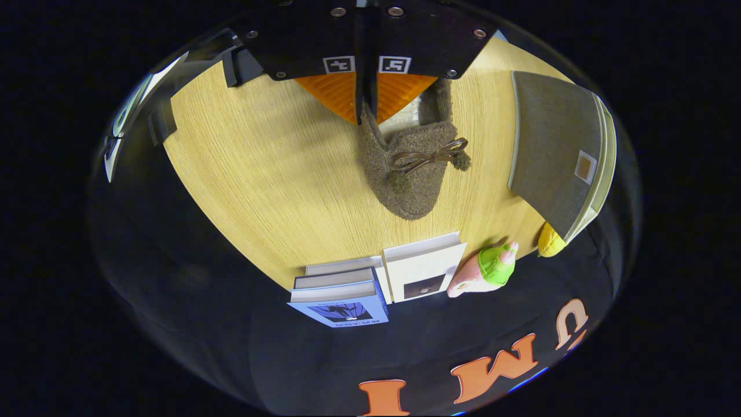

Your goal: Open the storage box then place both shoes into the box .Put the left shoe in first, then the right shoe, with the right side of both shoes facing outward in a uniform manner.

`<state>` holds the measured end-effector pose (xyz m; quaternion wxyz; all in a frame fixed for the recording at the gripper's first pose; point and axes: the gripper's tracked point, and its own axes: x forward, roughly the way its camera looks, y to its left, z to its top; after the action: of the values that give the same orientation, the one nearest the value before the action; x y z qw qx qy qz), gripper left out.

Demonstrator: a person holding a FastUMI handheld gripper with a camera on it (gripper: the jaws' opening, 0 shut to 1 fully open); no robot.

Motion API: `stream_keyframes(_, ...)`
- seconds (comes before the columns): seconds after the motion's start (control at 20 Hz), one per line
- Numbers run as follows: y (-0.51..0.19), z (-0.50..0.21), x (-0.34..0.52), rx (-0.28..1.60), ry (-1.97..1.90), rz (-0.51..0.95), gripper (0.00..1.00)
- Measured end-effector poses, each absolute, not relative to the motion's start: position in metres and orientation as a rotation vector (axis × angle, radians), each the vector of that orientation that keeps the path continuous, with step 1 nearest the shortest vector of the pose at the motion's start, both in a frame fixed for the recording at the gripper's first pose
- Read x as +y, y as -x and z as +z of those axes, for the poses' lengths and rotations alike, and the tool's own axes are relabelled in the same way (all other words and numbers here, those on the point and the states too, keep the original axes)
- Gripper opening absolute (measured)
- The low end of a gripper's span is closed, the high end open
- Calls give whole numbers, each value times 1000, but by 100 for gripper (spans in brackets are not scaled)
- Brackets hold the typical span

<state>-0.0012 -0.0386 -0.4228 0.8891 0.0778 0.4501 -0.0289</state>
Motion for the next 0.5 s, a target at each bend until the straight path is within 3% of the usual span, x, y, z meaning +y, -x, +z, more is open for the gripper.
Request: stream_keyframes(0.5,-21,-311,44,806,-280,-20,1)
